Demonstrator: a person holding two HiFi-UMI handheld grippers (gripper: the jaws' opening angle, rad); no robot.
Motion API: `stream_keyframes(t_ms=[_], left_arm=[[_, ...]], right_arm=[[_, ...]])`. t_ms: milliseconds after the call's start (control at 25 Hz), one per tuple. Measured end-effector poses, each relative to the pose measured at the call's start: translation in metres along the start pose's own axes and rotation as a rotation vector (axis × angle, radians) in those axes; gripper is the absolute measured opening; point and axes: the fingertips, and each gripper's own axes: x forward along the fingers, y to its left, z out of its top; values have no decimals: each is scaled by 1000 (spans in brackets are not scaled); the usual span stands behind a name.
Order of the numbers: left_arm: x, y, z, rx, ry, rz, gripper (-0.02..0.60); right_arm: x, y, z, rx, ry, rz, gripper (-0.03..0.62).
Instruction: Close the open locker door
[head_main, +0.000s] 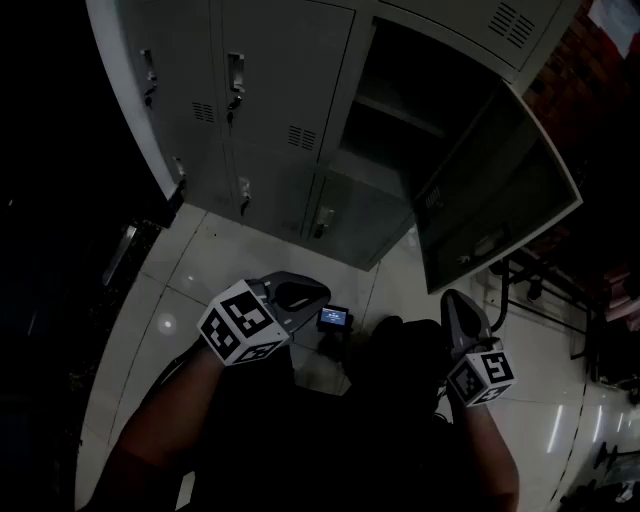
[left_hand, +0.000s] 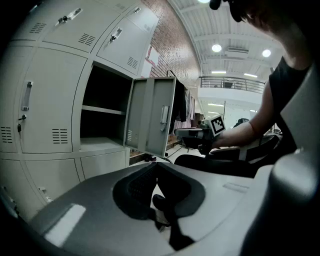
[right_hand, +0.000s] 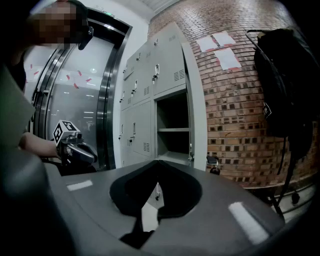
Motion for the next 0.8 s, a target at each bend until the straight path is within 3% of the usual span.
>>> stream_keyframes(t_ms=[520,800], left_arm=[[0,0,-1,0,1,-1,12],[0,0,0,1,3,-1,12]], right_arm=[[-6,-23,6,-2,-10,-71,3],[-9,-52,23,6,-43,-117,98]])
